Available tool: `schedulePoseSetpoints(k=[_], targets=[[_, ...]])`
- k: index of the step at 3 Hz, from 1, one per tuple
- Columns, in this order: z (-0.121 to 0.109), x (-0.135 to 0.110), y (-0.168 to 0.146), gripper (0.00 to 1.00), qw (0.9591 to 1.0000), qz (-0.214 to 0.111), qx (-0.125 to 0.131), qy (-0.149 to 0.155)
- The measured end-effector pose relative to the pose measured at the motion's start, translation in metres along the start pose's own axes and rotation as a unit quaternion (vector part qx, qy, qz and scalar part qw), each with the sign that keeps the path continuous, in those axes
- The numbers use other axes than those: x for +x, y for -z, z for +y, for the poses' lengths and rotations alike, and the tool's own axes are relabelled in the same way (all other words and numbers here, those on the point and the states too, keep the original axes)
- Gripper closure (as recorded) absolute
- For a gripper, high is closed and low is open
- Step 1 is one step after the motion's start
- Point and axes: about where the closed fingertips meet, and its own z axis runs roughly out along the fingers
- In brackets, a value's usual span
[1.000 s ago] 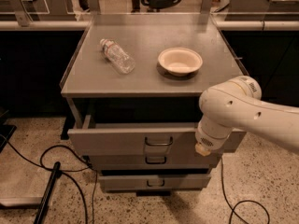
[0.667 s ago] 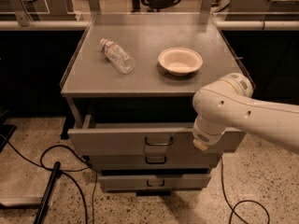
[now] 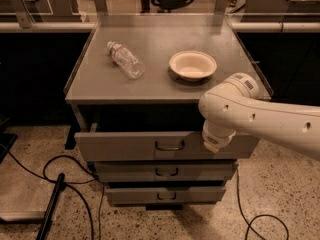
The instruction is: Close top drawer
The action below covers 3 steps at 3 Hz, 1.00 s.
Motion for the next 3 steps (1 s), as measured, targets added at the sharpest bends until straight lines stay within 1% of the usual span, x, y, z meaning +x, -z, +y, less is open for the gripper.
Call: schedulePoseSetpoints(k=[1, 3], targets=[[0.0, 0.0, 0.0, 0.82, 1.0, 0.0, 0.0, 0.0], [0.0, 0.0, 0.0, 0.34, 1.0, 0.0, 0.0, 0.0]])
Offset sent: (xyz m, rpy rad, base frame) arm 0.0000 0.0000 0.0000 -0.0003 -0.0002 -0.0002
